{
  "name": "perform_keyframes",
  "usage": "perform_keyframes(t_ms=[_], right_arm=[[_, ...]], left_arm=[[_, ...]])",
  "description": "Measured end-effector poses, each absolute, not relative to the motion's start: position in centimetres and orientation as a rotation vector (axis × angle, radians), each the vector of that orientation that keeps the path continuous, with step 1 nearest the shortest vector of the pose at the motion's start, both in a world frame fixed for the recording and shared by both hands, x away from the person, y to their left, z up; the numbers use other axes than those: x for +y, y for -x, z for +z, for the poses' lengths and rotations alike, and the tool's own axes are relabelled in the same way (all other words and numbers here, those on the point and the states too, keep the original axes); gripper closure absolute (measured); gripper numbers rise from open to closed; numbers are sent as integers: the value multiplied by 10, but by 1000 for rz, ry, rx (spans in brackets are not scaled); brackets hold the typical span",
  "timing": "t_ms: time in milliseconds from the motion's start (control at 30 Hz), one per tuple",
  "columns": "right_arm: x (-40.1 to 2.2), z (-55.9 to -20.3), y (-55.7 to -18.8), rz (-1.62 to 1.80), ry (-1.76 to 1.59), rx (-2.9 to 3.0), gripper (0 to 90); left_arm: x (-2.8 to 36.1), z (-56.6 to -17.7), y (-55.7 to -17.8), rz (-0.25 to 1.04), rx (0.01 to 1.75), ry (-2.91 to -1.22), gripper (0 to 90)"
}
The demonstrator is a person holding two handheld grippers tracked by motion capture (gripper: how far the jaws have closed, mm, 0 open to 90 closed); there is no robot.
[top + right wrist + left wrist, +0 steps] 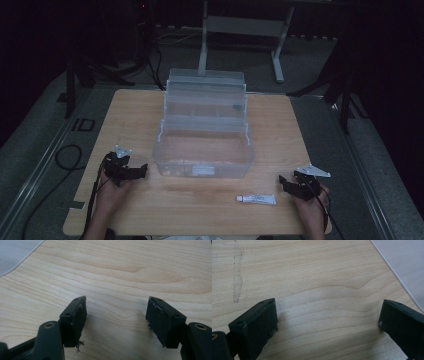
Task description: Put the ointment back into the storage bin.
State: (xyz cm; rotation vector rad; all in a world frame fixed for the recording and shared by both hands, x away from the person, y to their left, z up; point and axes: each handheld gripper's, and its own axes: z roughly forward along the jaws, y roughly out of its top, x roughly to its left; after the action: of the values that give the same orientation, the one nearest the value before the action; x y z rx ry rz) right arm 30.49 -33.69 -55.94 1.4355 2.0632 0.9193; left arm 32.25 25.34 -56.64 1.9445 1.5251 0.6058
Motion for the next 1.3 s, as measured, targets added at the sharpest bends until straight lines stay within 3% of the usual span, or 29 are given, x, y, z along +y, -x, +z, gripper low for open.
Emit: perform_keyframes(t_ms=[133, 200, 667, 1033, 1300], right_arm=[[-337, -559, -305, 918, -1435, 2064, 324], [-336, -560, -305, 919, -1429, 2074, 280], [-335, -560, -304, 926, -1418, 2086, 285], [-332, -550, -302, 884, -1359, 2126, 372], [-327, -528, -299, 849, -1261, 2182, 375]], left_arm=[[253, -566, -323, 606, 1525, -1944, 25], [253, -566, -323, 606, 1525, -1945, 25], [253, -566, -323, 605, 1525, -1944, 25], [253, -566, -323, 606, 1525, -1945, 25], [253, -566, -323, 605, 1525, -1944, 25]])
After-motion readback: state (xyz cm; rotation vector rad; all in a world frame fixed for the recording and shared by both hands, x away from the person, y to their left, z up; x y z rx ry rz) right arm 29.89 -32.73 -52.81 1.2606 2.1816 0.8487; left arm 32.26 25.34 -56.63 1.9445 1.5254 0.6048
